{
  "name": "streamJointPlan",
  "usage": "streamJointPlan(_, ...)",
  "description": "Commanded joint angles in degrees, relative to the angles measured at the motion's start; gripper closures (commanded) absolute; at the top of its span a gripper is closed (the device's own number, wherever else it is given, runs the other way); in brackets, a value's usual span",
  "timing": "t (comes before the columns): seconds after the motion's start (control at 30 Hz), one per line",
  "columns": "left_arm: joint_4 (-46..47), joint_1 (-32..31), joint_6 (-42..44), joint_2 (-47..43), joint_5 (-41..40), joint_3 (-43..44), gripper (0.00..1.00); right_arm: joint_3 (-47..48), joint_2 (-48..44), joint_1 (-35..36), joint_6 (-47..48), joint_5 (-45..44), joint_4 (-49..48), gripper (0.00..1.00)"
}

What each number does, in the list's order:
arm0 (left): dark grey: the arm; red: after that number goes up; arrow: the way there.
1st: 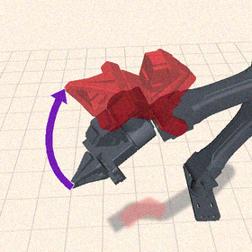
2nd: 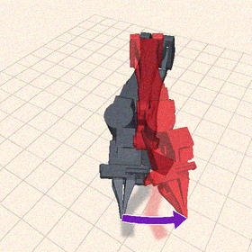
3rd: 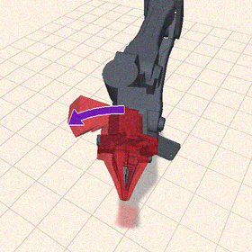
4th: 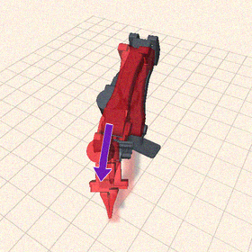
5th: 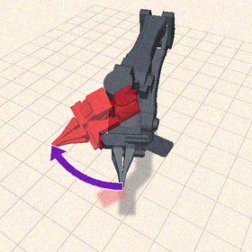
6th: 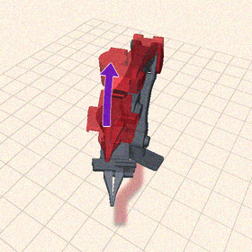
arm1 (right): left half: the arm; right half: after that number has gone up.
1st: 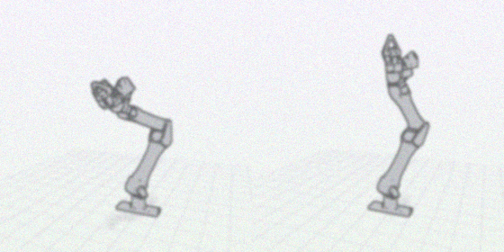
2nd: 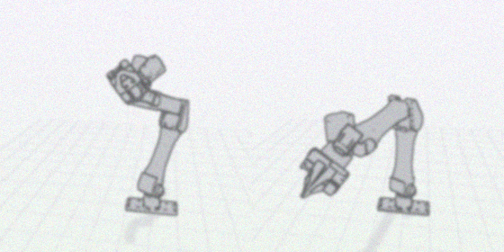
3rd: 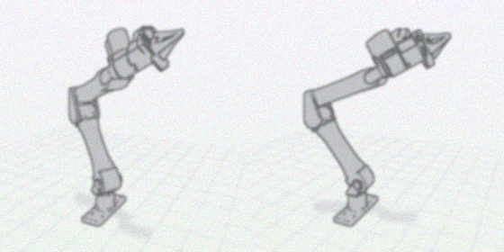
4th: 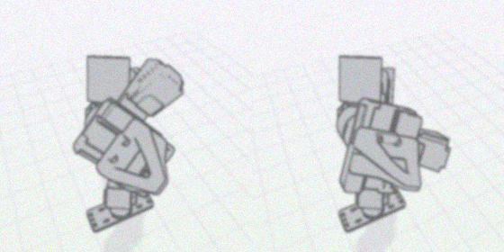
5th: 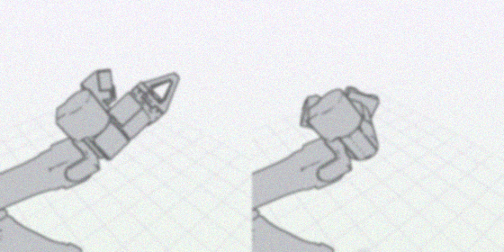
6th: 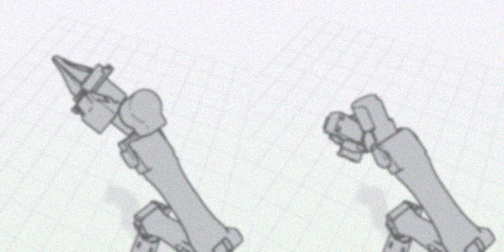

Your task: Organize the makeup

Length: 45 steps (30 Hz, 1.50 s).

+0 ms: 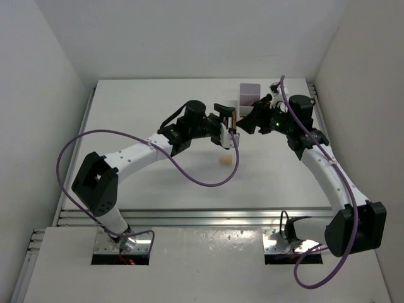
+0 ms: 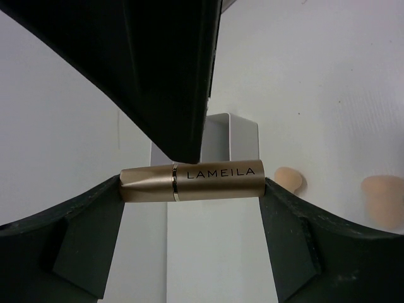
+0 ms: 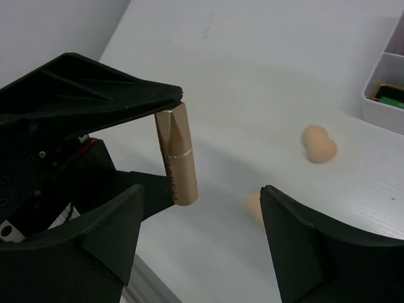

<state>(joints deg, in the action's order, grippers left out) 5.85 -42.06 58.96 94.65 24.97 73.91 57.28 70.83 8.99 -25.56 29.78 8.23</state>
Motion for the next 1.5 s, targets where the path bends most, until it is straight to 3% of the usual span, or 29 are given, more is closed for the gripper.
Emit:
streamJointPlan(0.0,4.5,0.5,-3.1,-2.7,4.4,-0.5,0.79,0.5,-0.2,0.0,-1.9,6.4,-5.4,0.27)
streamJointPlan(0.43,4.3,1.6,-3.4,-2.1,8.9,-0.6,0.79,0.9,5.5,1.3,-5.3,7.1,-10.0,0.35)
streamJointPlan(0.63,2.3,1.6,-3.4,-2.1,10.7,-0.6,0.79,0.2,7.2,1.9,-7.0,7.6,-14.6,0.58)
streamJointPlan(0.7,1.7,1.6,-3.4,-2.1,11.3,-0.6,0.78,0.2,7.9,2.3,-7.6,8.4,-15.5,0.74)
streamJointPlan(0.8,1.1,1.6,-3.4,-1.6,11.3,-0.6,0.68,-0.7,7.8,2.5,-8.0,8.7,-17.1,0.89)
streamJointPlan(0.83,1.1,1.6,-4.3,-1.6,11.3,-0.6,0.5,-1.2,7.7,2.6,-8.1,8.5,-17.4,0.93)
streamJointPlan(0.9,1.1,1.6,-5.8,-1.0,9.3,-0.1,0.31,-2.4,7.4,2.0,-8.0,7.7,-17.8,0.99)
streamJointPlan(0.93,1.1,1.6,-7.9,-1.0,8.3,-0.1,0.08,-3.0,7.3,2.2,-8.0,7.2,-18.1,0.99)
streamJointPlan(0.97,1.1,1.6,-9.2,-0.4,5.6,1.3,0.0,-3.2,7.0,2.0,-7.9,6.2,-18.9,1.0)
streamJointPlan(1.07,-0.3,2.2,-17.7,0.7,0.8,3.7,0.0,-5.1,7.5,0.8,-7.5,0.3,-20.9,1.0)
streamJointPlan(1.17,-4.4,4.4,-28.5,1.2,-5.3,6.9,0.0,-5.7,9.4,-1.3,-6.1,-11.7,-23.1,1.0)
streamJointPlan(1.2,-5.7,6.3,-30.9,1.2,-6.9,8.1,0.0,-5.9,10.1,-1.7,-6.0,-20.2,-25.7,1.0)
streamJointPlan(1.27,-8.3,8.2,-34.6,0.6,-7.6,8.1,0.0,-5.9,13.6,-1.8,-5.5,-25.2,-28.3,1.0)
streamJointPlan(1.33,-11.3,11.0,-37.9,-0.7,-8.5,5.9,0.0,-5.1,17.3,-1.9,-5.2,-31.4,-33.2,1.0)
streamJointPlan(1.47,-11.9,14.2,-38.6,-7.0,-13.4,-3.1,0.0,-1.0,27.4,-1.7,-6.0,-34.9,-39.9,1.0)
